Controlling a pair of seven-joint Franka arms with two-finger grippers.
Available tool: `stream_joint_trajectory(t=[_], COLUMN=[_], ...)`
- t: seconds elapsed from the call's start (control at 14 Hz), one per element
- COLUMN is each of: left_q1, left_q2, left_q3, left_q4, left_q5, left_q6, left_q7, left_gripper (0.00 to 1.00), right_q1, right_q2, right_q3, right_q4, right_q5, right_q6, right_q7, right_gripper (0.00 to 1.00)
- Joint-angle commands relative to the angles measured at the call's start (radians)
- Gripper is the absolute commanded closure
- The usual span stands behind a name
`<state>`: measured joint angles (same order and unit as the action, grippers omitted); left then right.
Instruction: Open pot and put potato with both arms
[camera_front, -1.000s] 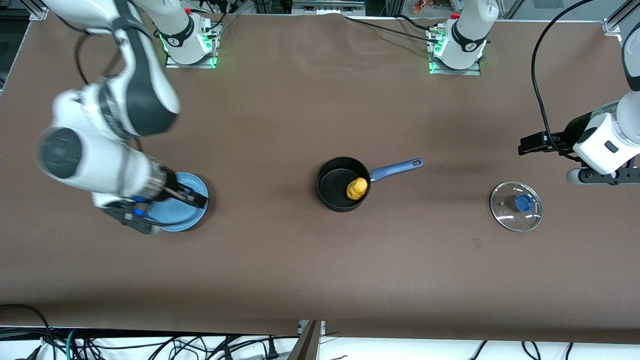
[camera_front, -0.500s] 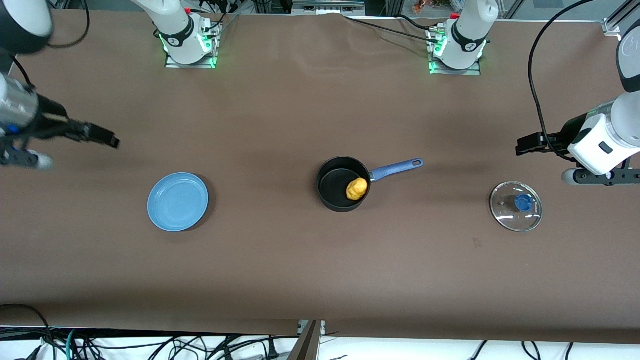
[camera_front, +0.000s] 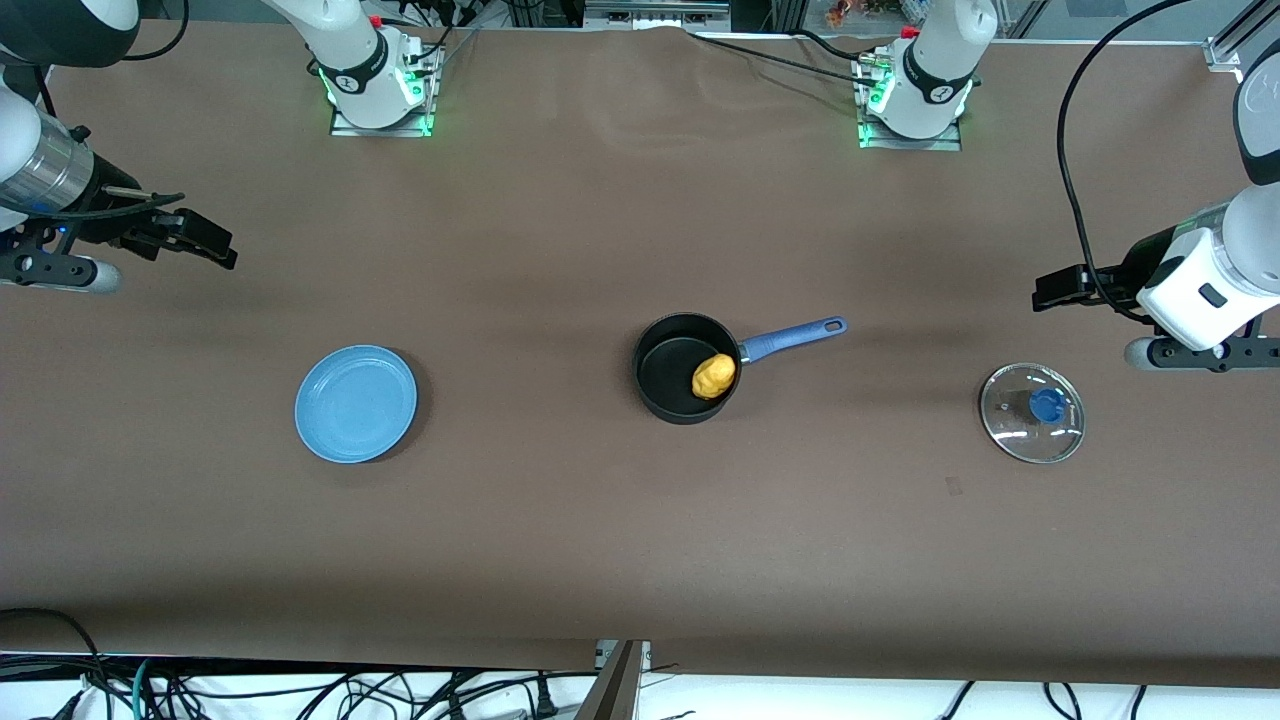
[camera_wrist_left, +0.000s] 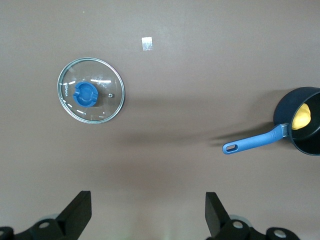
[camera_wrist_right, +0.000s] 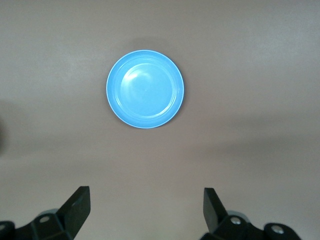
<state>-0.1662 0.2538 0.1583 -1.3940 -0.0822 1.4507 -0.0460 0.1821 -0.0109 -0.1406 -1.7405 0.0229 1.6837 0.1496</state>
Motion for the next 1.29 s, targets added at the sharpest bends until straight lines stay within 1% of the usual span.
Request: stream_joint_trajectory(t=[0.0,0.07,0.29,0.36,0.71,1.21], left_q1=[-0.009,-0.007,-0.006,-0.007,-0.007,-0.006], left_q2=[0.01,0.01,0.01,0.01,0.01,0.01], left_q3=[0.006,0.006,0.007,0.007,0.006,0.007], left_q4=[0.029,0.029,0.029,0.029,0.029,0.029], left_q5=[0.019,0.018,0.016,0.016,0.015,0.013], left_q6=[-0.02,-0.02,-0.02,-0.02,-0.02,-0.021], left_q7=[0.018,0.018,0.018,0.018,0.018,0.018], left_gripper=[0.0,0.0,0.0,0.0,0.0,0.0], right_q1=[-0.012,-0.013,-0.015,-0.015,-0.02,-0.018], right_q2=[-0.006,-0.001,0.034,0.035,0.043,0.045], right_q3=[0.01,0.009,0.006,0.006,0.003,0.006], right_q4=[-0.008,-0.005,0.083,0.093,0.099,0.099], right_q5=[-0.027,-0.029,-0.046,-0.044,-0.011,-0.008], right_q6=[0.033,0.028,-0.021,-0.024,0.019,0.025], right_q7=[-0.034,-0.051,-0.053,-0.047,-0.042,-0.041], right_gripper=[0.0,0.0,0.0,0.0,0.0,0.0])
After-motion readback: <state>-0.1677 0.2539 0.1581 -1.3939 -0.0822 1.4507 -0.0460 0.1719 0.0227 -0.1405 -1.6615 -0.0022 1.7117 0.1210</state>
